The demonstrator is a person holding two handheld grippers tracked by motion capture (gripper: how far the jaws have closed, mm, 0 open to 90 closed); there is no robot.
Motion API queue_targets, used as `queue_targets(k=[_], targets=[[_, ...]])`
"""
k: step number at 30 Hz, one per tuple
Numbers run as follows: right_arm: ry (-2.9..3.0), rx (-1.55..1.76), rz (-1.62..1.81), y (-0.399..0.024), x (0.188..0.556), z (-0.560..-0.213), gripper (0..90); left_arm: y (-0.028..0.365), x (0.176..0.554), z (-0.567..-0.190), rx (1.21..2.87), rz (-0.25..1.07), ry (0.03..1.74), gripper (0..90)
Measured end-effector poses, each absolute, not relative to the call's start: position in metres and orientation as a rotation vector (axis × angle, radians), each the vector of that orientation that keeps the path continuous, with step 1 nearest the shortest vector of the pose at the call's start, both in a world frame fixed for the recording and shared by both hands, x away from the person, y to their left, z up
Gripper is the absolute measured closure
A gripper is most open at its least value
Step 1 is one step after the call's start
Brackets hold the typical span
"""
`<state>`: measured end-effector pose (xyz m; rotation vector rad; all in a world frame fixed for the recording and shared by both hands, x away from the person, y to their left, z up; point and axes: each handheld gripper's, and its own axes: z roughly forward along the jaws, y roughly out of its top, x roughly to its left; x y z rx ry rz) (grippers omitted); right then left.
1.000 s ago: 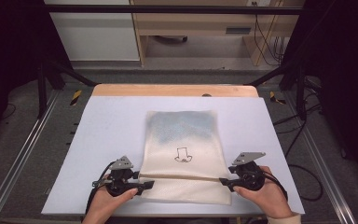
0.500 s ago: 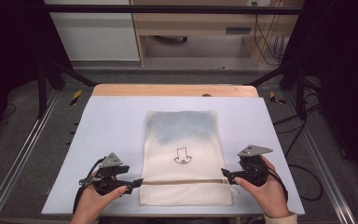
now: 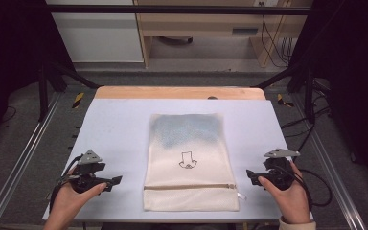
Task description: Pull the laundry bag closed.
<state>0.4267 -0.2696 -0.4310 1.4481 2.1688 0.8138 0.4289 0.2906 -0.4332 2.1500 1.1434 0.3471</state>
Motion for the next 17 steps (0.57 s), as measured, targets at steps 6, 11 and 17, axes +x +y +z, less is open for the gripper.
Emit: queue_targets(k=[6, 11, 17], targets=[[2.147, 1.496, 0.794, -0.283, 0.420, -0.439, 10.3, 0.311, 0.430, -0.435, 2.165, 0.422, 1.195, 13.8], [2.136, 1.517, 0.795, -0.291, 0.412, -0.446, 9.9, 0.321, 0.430, -0.437, 2.156, 0.467, 1.242, 11.6], [2.081, 1.540, 0.798, -0.295, 0.409, -0.453, 8.6, 0.313, 0.433, -0.442, 2.168, 0.470, 1.191, 5.6]])
